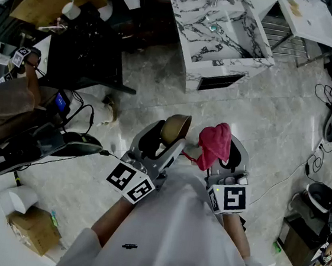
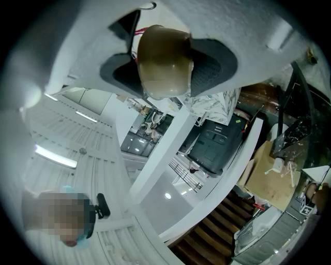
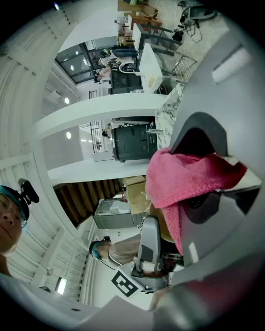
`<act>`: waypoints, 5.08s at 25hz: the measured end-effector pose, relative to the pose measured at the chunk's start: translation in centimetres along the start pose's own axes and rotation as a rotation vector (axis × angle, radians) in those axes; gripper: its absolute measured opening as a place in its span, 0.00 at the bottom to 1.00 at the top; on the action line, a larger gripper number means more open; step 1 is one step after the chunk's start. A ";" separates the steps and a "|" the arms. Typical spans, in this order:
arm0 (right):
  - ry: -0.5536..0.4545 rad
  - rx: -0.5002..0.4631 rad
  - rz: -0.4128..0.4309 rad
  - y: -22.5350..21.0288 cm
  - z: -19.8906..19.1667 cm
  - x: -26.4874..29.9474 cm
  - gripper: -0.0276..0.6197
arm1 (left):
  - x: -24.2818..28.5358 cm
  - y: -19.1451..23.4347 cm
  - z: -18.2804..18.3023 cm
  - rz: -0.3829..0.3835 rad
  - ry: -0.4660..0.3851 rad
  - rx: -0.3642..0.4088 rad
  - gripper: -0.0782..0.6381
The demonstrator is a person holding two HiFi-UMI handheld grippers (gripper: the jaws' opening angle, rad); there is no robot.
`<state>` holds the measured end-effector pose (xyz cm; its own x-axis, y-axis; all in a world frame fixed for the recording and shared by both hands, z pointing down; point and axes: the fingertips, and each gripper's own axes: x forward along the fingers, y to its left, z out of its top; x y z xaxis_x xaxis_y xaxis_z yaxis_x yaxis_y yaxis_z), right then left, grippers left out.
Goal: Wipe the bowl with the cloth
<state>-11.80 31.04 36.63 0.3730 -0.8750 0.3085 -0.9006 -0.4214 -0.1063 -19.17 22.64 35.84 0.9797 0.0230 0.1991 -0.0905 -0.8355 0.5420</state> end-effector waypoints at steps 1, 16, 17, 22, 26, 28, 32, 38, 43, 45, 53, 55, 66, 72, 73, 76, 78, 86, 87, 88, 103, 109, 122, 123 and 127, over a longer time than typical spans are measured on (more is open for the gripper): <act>-0.005 0.003 -0.004 1.4 0.1 0.1 0.23 | -0.9 0.8 0.2 -0.008 0.002 0.000 0.51; -0.035 0.040 -0.152 10.7 -0.8 0.3 0.23 | -9.7 6.1 0.6 -0.132 0.011 -0.010 0.51; -0.034 0.035 -0.153 10.9 -0.7 0.3 0.23 | -9.9 6.4 0.4 -0.133 0.014 -0.016 0.51; -0.013 0.028 -0.184 9.3 -0.4 1.0 0.23 | -8.2 6.9 0.6 -0.150 0.032 -0.024 0.51; -0.013 0.049 -0.200 6.8 -0.2 3.1 0.23 | -5.4 7.8 1.2 -0.149 0.050 -0.020 0.51; -0.015 0.041 -0.190 5.1 0.2 5.0 0.23 | -3.4 8.7 1.8 -0.134 0.051 -0.021 0.51; -0.013 0.029 -0.160 1.0 1.4 9.7 0.23 | 1.8 10.8 3.8 -0.100 0.049 -0.025 0.51; 0.007 -0.022 -0.049 -6.2 5.3 18.3 0.23 | 11.4 13.4 8.0 -0.016 0.029 -0.066 0.51; 0.013 -0.068 0.085 -10.5 8.2 24.6 0.23 | 18.2 15.0 11.9 0.021 -0.056 -0.179 0.51; 0.003 -0.097 0.147 -11.7 9.6 27.3 0.23 | 20.7 16.2 13.4 0.034 -0.105 -0.229 0.51; -0.012 -0.291 0.507 -12.2 13.1 33.9 0.23 | 26.6 19.0 16.9 0.098 -0.242 -0.285 0.51; -0.019 -0.301 0.568 -12.0 13.7 34.8 0.23 | 27.5 19.4 17.3 0.102 -0.268 -0.322 0.51; 0.028 -0.375 0.735 -10.7 14.1 37.3 0.23 | 29.8 20.4 19.0 0.050 -0.312 -0.417 0.51; 0.031 -0.475 0.823 -8.5 13.6 36.7 0.23 | 27.7 20.3 19.5 0.045 -0.394 -0.451 0.51; 0.033 -0.503 0.857 -7.7 13.3 36.6 0.23 | 27.0 20.5 19.5 0.050 -0.409 -0.452 0.51; 0.039 -0.586 0.972 -5.0 11.9 36.4 0.23 | 25.5 20.9 19.4 0.075 -0.425 -0.425 0.51; 0.045 -0.644 1.029 -3.9 11.1 35.9 0.23 | 25.4 20.6 19.1 0.082 -0.432 -0.416 0.51; -0.065 -0.876 1.165 -2.9 11.7 35.6 0.22 | 26.9 19.2 18.7 0.036 -0.404 -0.442 0.52; -0.045 -0.838 1.137 -3.2 11.8 35.6 0.23 | 27.0 18.8 18.7 0.035 -0.400 -0.431 0.52; -0.019 -0.783 1.102 -3.3 11.9 35.6 0.23 | 26.7 18.5 18.8 0.036 -0.398 -0.422 0.52; 0.053 -0.853 0.978 -4.3 11.9 37.8 0.22 | 25.4 20.4 20.9 0.065 -0.409 -0.347 0.52; 0.081 -0.732 1.012 -5.1 12.2 36.2 0.22 | 27.1 19.7 21.3 0.075 -0.401 -0.337 0.52; 0.057 -0.689 1.106 1.2 12.0 36.0 0.22 | 21.9 20.4 20.0 0.115 -0.489 -0.384 0.51; 0.048 -0.705 1.097 1.4 12.1 36.1 0.22 | 21.5 20.5 20.1 0.117 -0.493 -0.385 0.51; 0.018 -0.777 1.044 1.7 12.6 37.4 0.22 | 20.4 21.1 20.8 0.128 -0.501 -0.363 0.51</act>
<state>3.39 -5.37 36.11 -0.5754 -0.6983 0.4257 -0.6572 0.7046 0.2675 2.63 -5.96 34.32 0.9141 -0.3979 -0.0777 -0.1814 -0.5728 0.7994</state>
